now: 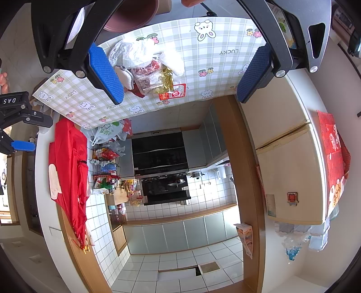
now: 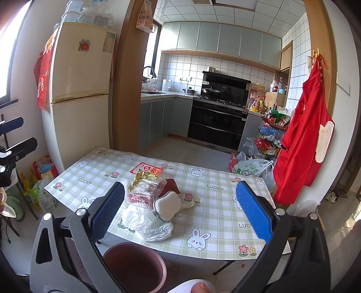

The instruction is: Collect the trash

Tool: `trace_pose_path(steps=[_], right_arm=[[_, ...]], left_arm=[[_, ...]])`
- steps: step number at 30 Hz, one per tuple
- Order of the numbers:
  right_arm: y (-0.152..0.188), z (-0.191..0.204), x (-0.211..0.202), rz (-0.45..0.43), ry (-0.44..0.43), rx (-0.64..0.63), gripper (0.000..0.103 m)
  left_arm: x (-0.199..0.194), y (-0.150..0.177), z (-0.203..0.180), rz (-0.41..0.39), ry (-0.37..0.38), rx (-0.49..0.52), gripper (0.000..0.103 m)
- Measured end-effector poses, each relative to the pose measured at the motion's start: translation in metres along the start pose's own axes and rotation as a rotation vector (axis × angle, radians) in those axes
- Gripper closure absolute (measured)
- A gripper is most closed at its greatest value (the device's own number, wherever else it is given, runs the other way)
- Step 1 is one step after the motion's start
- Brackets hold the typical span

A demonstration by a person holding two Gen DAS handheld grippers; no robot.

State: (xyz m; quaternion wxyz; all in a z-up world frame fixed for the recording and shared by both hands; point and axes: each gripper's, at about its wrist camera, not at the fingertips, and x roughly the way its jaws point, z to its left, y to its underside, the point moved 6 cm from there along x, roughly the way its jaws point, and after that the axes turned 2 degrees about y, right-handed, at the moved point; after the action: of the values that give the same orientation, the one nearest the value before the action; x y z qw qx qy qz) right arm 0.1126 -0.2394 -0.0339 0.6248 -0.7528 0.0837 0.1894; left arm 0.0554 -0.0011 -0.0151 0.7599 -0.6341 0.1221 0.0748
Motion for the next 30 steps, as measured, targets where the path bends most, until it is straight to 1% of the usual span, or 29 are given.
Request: trace_pose_path(steps=[16,22,26,30], right_arm=[[0.0005,-0.0003,-0.0017,0.003,0.005,0.005,0.006],[0.0004,-0.0004,-0.0018,0.003,0.005,0.007,0.006],[0.0002,-0.0006,-0.0021,0.003,0.007,0.009,0.006],[-0.0009,-0.0006,-0.0023,0.004,0.008,0.010,0.006]], left_arm=[[0.0002,-0.0004,-0.0006,0.003,0.007,-0.005,0.005],[0.0033,0.0040,-0.0015,0.012,0.002,-0.008,0.005],[0.0041,0.0061,0.0041,0.024,0.016,-0.030,0.005],[0.0039,0.0059,0.0061,0.024,0.011,-0.026,0.005]])
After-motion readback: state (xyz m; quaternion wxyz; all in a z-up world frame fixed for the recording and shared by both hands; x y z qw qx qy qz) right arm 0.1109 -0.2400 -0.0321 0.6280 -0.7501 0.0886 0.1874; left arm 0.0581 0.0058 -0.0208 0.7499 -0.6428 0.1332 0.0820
